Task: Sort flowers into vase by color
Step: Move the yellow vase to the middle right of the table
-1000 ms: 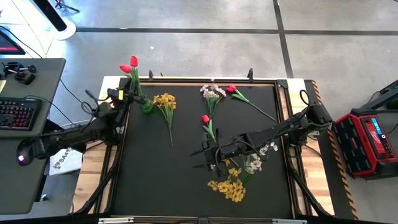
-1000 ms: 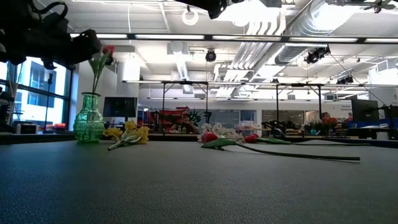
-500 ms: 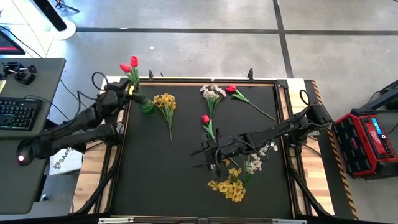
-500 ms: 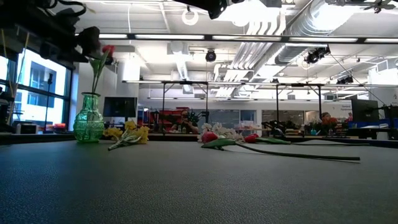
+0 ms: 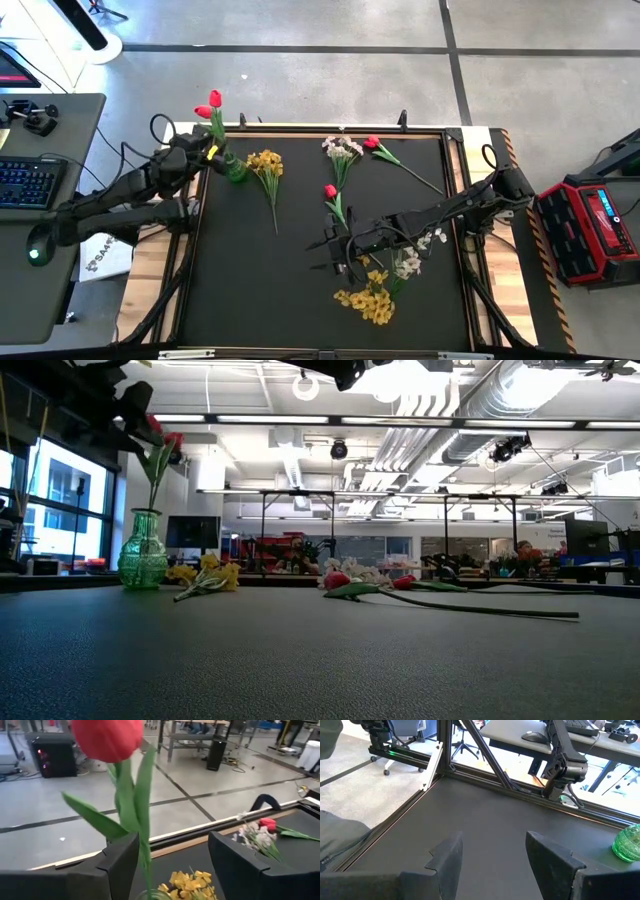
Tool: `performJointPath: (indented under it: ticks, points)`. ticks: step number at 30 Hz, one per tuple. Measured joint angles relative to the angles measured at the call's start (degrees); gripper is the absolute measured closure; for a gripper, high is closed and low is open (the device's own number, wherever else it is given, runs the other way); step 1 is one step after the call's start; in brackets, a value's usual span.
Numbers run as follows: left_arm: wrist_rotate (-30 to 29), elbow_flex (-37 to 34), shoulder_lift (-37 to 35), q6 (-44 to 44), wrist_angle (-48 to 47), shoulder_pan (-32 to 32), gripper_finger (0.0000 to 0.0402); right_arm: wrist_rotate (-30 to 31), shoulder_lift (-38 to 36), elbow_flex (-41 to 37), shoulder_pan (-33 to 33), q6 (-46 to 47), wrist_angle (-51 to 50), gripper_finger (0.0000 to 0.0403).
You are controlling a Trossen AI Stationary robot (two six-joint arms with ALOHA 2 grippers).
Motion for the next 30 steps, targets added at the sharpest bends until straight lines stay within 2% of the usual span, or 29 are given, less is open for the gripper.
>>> performJointPath:
  ticks: [10,18,26,30]
  points:
    - [-1.9,1.9,2.7,0.3,1.7,-12.6,0.0234,2.1,0.0,0.0,-0.2,0.0,0.0,0.0199]
    - [-5.0,7.2,13.4,0.8,1.7,-25.9,0.0279,2.2,0.0,0.0,-2.3,4.1,0.0,0.0199]
    - [-7.0,10.2,23.1,-0.8,1.7,-39.0,0.0305,3.3,0.0,1.4,-4.1,6.3,-0.4,0.0199]
    - [-7.4,10.0,27.4,-4.5,2.0,-44.3,0.0311,3.4,-0.8,5.9,-5.3,2.1,-8.1,0.0199]
